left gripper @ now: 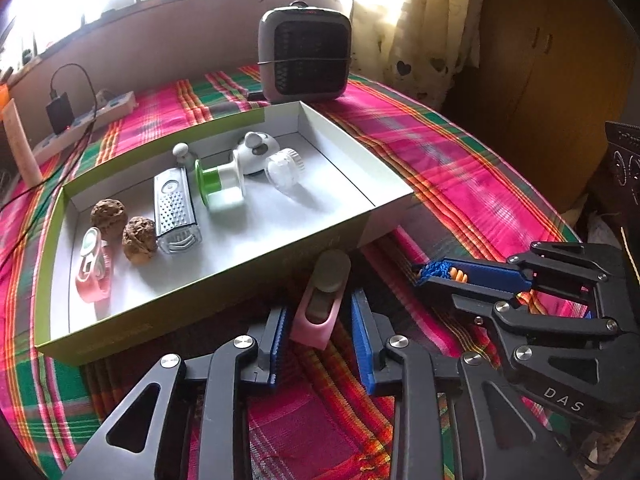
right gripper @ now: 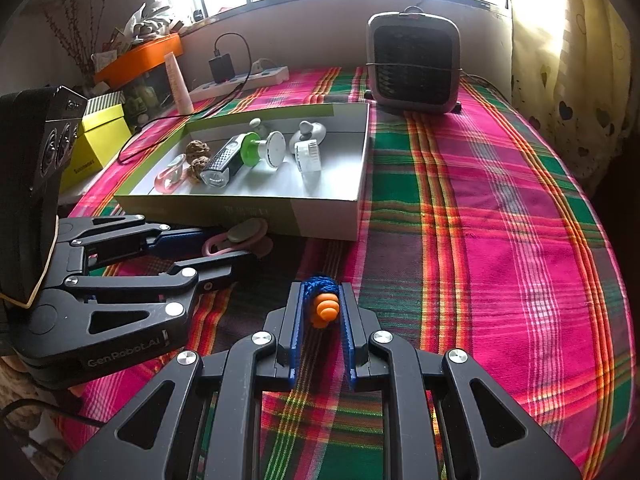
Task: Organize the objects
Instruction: 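Grasp the pink-and-white holder with the left gripper while the right gripper holds the beaded toy, then carry the pink-and-white holder and the beaded toy over the tray with both grippers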
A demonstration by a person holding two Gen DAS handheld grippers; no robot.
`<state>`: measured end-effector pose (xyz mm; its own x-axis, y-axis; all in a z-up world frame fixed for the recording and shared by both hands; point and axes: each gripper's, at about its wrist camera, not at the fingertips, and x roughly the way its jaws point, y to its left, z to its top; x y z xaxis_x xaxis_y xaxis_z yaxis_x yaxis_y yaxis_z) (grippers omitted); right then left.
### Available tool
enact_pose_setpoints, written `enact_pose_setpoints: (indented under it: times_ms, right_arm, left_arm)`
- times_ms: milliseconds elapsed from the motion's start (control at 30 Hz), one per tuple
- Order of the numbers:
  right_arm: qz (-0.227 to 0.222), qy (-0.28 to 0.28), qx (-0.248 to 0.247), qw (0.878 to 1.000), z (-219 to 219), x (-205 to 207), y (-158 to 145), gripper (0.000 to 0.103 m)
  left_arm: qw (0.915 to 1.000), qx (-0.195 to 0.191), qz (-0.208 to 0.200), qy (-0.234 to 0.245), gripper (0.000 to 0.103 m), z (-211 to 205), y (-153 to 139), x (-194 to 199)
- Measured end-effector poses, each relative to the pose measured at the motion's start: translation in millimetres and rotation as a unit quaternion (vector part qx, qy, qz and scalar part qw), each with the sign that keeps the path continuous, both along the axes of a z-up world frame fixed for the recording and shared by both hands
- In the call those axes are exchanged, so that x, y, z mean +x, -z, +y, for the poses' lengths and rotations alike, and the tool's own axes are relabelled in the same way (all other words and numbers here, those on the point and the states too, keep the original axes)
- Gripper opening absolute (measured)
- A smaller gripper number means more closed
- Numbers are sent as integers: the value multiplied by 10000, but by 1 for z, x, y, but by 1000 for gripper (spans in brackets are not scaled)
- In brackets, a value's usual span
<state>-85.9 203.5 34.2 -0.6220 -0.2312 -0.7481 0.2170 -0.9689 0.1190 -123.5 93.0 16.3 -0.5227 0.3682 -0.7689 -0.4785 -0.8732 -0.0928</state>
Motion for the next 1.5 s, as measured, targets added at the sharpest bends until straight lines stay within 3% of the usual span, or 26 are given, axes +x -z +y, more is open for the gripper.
enact_pose_setpoints:
  times_ms: [367, 1500]
  right_arm:
    - [-4, -9, 6, 10000, -1, 0, 0, 18]
    - [31, -170, 49, 9998, -19, 1, -4, 18]
  left_arm:
    - [10000, -80, 46, -23, 17, 1, -1, 4]
    - [9990, 61, 188, -409, 16, -19, -11, 20]
